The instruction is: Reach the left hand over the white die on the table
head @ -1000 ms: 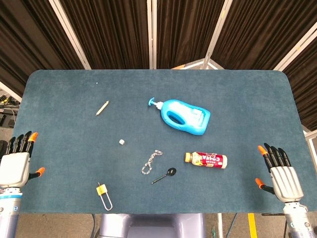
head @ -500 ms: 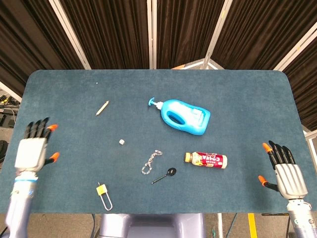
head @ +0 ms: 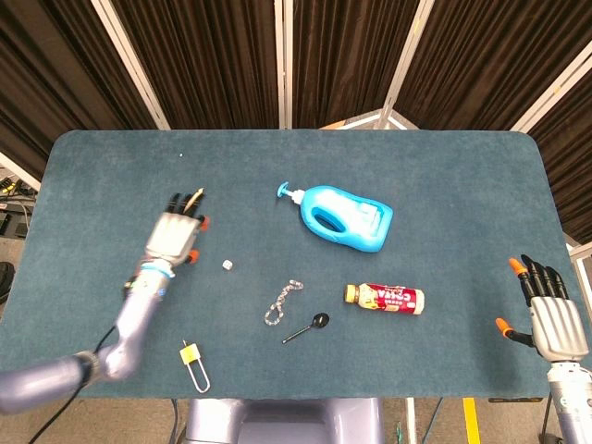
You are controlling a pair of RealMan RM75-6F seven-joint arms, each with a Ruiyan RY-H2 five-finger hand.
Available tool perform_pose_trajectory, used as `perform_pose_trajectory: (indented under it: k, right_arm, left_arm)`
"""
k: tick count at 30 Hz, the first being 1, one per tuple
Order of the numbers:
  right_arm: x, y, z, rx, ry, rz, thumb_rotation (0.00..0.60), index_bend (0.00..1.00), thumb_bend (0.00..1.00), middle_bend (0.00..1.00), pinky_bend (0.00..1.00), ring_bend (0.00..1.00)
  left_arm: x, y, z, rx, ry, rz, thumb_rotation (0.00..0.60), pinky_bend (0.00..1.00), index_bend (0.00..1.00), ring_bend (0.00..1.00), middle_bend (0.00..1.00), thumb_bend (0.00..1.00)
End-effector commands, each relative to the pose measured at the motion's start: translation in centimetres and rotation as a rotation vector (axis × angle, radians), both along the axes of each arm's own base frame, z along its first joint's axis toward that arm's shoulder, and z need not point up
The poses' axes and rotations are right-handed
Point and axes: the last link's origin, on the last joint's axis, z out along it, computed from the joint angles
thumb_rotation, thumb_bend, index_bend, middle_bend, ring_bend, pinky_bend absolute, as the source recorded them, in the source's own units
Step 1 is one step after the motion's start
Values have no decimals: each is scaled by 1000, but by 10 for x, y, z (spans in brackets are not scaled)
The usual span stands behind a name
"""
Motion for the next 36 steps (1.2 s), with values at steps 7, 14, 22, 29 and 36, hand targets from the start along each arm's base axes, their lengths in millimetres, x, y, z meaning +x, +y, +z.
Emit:
perform_pose_trajectory:
  k: [7, 14, 22, 29, 36]
  right_arm:
    - [-11, -1, 8, -29, -4, -37, 600, 104, 119, 0, 0, 0]
    - [-10, 0, 9, -34, -7, -34, 600, 104, 118, 0, 0, 0]
    - [-8, 1, 8, -33, -15, -17, 600, 105, 118, 0, 0, 0]
    - [-6, 1, 9, -35, -17, -8, 600, 104, 117, 0, 0, 0]
    - [-5, 2, 10, -34, -14, -10, 600, 104, 117, 0, 0, 0]
  left_arm:
    - [14, 0, -32, -89, 29, -29, 600, 0, 430, 0, 0, 276]
    - [16, -11, -44, -127, 54, -53, 600, 0, 415, 0, 0, 298]
    - [14, -15, -52, -154, 75, -40, 600, 0, 348, 0, 0, 295]
    - [17, -12, -62, -160, 83, -25, 600, 0, 383, 0, 0, 296]
    - [18, -9, -68, -168, 90, -19, 600, 0, 442, 0, 0, 343]
